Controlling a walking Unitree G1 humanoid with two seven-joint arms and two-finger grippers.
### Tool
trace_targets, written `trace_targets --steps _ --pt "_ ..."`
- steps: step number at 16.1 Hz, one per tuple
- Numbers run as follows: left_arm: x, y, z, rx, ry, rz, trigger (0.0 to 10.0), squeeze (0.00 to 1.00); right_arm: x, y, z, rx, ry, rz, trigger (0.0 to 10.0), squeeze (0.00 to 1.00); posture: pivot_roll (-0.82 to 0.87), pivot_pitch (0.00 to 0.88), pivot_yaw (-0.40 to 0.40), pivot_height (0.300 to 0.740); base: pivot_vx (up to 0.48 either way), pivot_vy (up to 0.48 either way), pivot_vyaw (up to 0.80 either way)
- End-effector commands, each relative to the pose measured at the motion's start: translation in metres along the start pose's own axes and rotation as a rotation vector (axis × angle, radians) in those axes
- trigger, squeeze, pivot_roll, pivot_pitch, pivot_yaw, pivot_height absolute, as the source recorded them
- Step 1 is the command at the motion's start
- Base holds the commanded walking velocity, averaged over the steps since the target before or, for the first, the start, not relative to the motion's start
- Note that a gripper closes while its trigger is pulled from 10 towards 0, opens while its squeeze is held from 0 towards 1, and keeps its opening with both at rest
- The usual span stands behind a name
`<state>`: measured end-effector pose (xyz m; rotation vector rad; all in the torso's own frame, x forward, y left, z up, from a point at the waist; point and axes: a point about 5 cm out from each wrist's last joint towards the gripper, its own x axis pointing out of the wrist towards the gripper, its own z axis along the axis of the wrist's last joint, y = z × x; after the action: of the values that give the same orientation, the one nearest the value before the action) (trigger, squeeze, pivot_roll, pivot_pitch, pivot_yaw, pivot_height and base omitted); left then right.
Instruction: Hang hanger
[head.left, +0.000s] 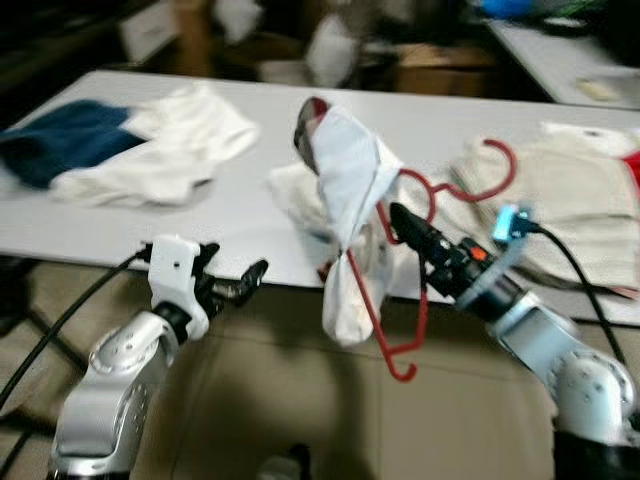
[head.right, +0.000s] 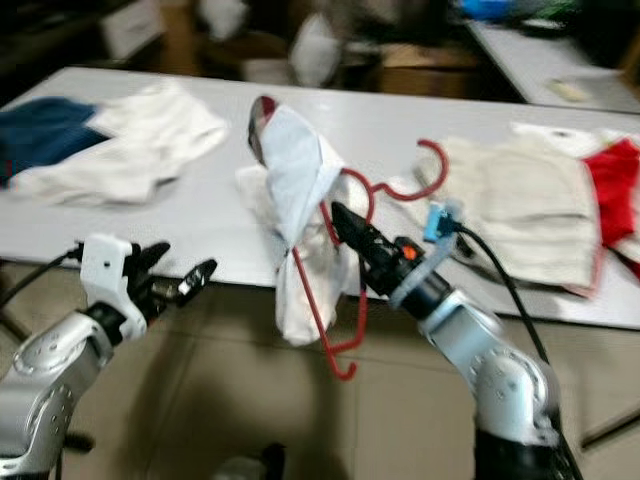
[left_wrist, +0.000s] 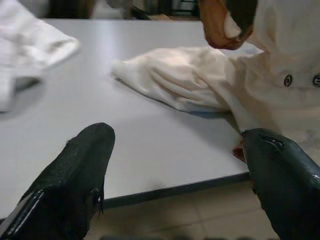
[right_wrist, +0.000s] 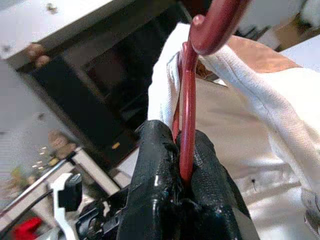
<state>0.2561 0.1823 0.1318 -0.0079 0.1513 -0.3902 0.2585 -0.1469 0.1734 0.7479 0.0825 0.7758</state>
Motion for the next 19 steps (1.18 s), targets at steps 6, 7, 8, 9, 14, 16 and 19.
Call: trace_targets --steps 6,7,8,9,14,16,19 --pt "0.004 -0.004 0.002 0.042 -0.010 -0.028 10.0 0.50 -0.019 0.011 0.004 -0.049 -0.012 0.069 10.0 0.00 -0.01 0.000 0.028 0.740 0.000 0.000 0.73" --pt "0.002 -0.002 0.002 0.033 -0.010 -0.013 10.0 0.50 -0.020 0.013 0.004 -0.043 -0.013 0.083 10.0 0.00 -0.01 0.000 0.031 0.740 0.000 0.000 0.73" --pt "0.001 -0.003 0.000 0.037 -0.005 -0.013 10.0 0.50 -0.023 0.015 0.003 -0.047 -0.003 0.109 10.0 0.00 0.00 0.000 0.034 0.740 0.000 0.000 0.73" --pt "0.002 -0.005 -0.001 0.044 -0.002 -0.027 10.0 0.50 -0.026 0.017 0.002 -0.051 0.002 0.133 10.0 0.00 0.00 0.000 0.036 0.740 0.000 0.000 0.73" --pt "0.005 0.002 0.004 0.036 -0.028 -0.005 10.0 0.50 -0.031 0.027 0.001 -0.049 0.013 0.211 10.0 0.00 -0.01 0.000 0.038 0.740 0.000 0.000 0.73" --pt "0.008 -0.008 0.002 0.025 -0.031 -0.056 10.0 0.50 -0.039 0.028 -0.001 -0.046 0.003 0.216 10.0 0.00 -0.02 0.000 0.046 0.740 0.000 0.000 0.73" --pt "0.012 -0.001 0.007 0.026 -0.060 -0.016 10.0 0.50 -0.038 0.029 -0.003 -0.038 0.030 0.223 10.0 0.00 -0.04 0.000 0.033 0.740 0.000 0.000 0.73"
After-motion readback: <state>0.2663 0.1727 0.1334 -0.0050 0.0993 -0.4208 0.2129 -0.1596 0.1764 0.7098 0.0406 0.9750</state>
